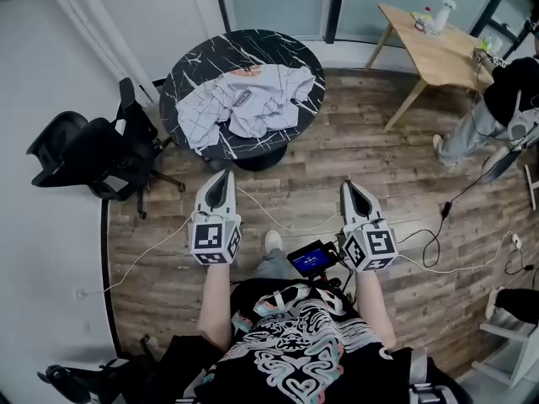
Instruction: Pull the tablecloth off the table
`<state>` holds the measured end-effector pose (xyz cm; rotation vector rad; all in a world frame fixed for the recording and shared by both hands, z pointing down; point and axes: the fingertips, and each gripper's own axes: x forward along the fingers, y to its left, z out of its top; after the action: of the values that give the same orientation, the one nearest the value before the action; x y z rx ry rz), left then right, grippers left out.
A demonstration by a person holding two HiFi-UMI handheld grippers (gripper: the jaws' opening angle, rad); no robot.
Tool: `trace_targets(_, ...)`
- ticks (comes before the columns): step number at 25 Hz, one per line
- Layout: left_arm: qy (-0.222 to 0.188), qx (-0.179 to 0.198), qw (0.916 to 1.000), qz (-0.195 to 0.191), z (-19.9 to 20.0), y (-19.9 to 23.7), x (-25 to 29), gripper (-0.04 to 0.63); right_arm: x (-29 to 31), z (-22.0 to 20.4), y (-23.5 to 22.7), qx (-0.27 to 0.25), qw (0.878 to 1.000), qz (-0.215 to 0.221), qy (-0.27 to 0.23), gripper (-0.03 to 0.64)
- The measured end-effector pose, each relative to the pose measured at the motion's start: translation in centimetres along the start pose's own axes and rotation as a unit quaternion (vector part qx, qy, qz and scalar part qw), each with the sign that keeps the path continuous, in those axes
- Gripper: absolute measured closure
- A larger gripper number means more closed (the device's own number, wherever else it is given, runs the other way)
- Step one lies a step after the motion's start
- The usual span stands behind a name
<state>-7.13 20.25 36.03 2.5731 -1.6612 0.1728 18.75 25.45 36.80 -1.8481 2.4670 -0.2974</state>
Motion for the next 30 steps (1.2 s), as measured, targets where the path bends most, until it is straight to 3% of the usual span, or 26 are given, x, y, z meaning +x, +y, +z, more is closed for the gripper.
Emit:
trace_targets(16, 0.011, -0.012, 0.9998, -0.006, 0.5, 10.1, 13.0, 0.575, 16.5, -0.1, -1.3, -0.001, 0.999, -0.012, 0.035, 0.589)
trace_targets(30, 0.014, -0.012, 0.9998, -0.010, 0.2, 13.6, 17.4, 0.575, 21.6, 0.2, -2.1, 0.003, 0.999, -0.023, 0.035, 0.589)
